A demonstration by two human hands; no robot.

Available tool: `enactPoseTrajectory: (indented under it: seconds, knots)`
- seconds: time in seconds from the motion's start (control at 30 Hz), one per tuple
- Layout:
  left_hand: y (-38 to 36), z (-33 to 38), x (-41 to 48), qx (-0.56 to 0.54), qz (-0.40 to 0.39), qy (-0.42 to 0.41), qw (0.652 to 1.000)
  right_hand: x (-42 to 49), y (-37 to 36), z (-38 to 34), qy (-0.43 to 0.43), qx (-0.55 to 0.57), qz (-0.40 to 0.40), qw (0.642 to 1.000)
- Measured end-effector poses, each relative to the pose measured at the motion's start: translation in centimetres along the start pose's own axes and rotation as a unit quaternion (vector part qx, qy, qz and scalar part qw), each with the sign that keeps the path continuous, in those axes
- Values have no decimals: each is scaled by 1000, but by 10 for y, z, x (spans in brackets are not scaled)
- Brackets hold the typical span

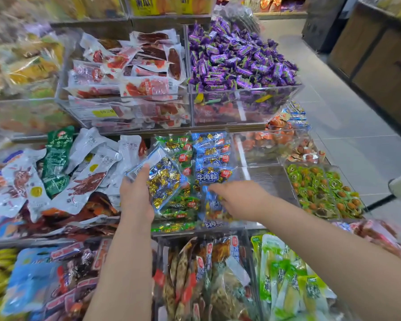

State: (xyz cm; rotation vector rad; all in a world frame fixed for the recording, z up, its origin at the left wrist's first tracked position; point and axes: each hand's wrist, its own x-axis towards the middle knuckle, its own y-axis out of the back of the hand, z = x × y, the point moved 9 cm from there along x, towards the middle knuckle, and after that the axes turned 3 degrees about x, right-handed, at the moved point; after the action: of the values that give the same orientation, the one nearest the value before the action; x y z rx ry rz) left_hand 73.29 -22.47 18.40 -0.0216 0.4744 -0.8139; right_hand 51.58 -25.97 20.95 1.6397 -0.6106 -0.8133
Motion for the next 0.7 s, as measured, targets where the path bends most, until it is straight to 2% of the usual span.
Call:
enactPoseTrajectory:
  seconds: [0.13, 0.27, 0.43, 0.57, 0.7]
  knots:
    - [1, -1, -4, 1, 0, -3, 1000, 26, 29, 4, 0, -45, 40, 998]
    - [-4, -1, -6, -5, -11, -5, 1000, 25, 10, -34, 84, -130, 37, 987]
    - [-4, -2, -6, -1, -11, -7, 1000, 35, -6, -16, 30, -53, 30, 998]
    - [-3, 0, -4, -27, -4, -15, 1000, 47, -20, 24, -27, 94, -36, 995]
    - [-2, 3, -2, -27, -14, -28, 999, 46, -22, 19, 24, -32, 22, 999]
